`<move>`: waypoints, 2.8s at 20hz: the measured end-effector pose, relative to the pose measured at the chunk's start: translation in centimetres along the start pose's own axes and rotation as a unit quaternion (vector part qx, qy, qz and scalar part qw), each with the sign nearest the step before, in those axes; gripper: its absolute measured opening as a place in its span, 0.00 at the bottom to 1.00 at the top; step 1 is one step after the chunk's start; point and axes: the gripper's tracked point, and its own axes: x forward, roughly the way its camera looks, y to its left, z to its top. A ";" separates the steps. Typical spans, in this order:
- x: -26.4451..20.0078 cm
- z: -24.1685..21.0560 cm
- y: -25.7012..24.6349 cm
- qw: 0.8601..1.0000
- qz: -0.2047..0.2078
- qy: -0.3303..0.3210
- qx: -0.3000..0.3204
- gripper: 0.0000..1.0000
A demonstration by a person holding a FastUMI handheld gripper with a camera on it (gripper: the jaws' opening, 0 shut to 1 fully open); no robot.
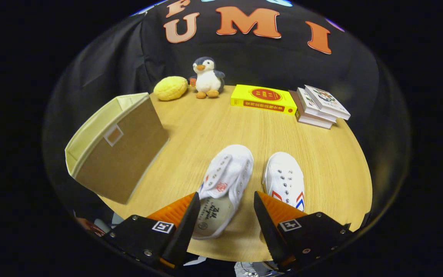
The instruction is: Open the storage box then place both shoes into the box .Put the left shoe in first, then the right shoe, with the right side of both shoes facing outward in a uniform manner.
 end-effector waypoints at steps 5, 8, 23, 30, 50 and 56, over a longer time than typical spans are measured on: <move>3.9 -2.7 -0.3 0.999 0.010 0.033 0.009 0.71; 6.1 -1.4 0.3 0.999 0.017 0.017 0.021 0.57; 4.2 2.4 1.6 0.994 0.018 0.016 0.110 0.02; -0.4 7.7 4.8 0.990 0.033 0.004 0.139 0.02; -1.6 17.2 23.3 0.974 0.116 0.084 0.173 0.03; 1.8 16.0 27.0 0.967 0.094 0.139 0.190 0.03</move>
